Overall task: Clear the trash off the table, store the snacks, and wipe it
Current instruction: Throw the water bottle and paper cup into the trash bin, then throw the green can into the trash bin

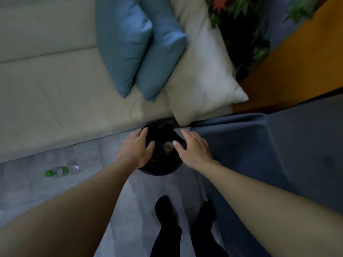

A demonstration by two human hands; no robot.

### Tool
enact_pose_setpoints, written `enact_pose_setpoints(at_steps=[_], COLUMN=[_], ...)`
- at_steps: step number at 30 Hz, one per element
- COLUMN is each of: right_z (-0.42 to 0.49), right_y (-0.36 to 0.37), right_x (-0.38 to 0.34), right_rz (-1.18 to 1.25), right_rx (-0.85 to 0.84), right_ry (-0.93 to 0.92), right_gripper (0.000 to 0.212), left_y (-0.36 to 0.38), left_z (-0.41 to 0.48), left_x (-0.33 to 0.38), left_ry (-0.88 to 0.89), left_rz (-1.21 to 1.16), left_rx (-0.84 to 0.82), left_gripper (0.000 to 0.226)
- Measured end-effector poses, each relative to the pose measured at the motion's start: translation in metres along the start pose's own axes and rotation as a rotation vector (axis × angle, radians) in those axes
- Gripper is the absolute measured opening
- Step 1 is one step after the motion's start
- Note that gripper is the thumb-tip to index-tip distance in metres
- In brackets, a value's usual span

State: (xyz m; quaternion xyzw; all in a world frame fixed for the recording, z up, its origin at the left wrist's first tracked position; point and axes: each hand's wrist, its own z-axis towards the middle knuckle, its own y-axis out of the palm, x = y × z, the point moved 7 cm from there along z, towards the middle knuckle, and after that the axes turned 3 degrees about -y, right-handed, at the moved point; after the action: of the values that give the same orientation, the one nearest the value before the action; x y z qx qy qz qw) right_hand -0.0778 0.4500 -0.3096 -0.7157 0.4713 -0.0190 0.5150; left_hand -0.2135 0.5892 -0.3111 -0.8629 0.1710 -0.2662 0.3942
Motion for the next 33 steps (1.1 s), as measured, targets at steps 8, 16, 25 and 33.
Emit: enact_pose_setpoints(at_steps=[8, 16, 25, 33], right_z=[-0.047, -0.108, -0.179, -0.263], right_y=[-0.099, -0.195, -0.276, -0.323], right_x=[-0.045, -0.060, -0.013, 0.076], right_rz=[-0.106, -0.145, -0.088, -0.034], right_rx=[0.052, 0.154, 0.305, 0.416], right_ry=[-0.065, -0.058, 0.024, 0.134], right_gripper=[0.071, 0.076, 0.075, 0.072], left_y=[-0.100, -0.175, -0.191, -0.154], left_z=[-0.048, -0.105, -0.154, -0.197], left_x=[0.058, 0.124, 0.233, 0.348], left_ry=[0.120, 0.201, 0.358, 0.524], left_rz=[0.179, 0.233, 0.271, 0.292], left_rx=[0.116, 0.204, 0.224, 0.161], left_gripper=[0.066, 0.066, 0.066, 0.065])
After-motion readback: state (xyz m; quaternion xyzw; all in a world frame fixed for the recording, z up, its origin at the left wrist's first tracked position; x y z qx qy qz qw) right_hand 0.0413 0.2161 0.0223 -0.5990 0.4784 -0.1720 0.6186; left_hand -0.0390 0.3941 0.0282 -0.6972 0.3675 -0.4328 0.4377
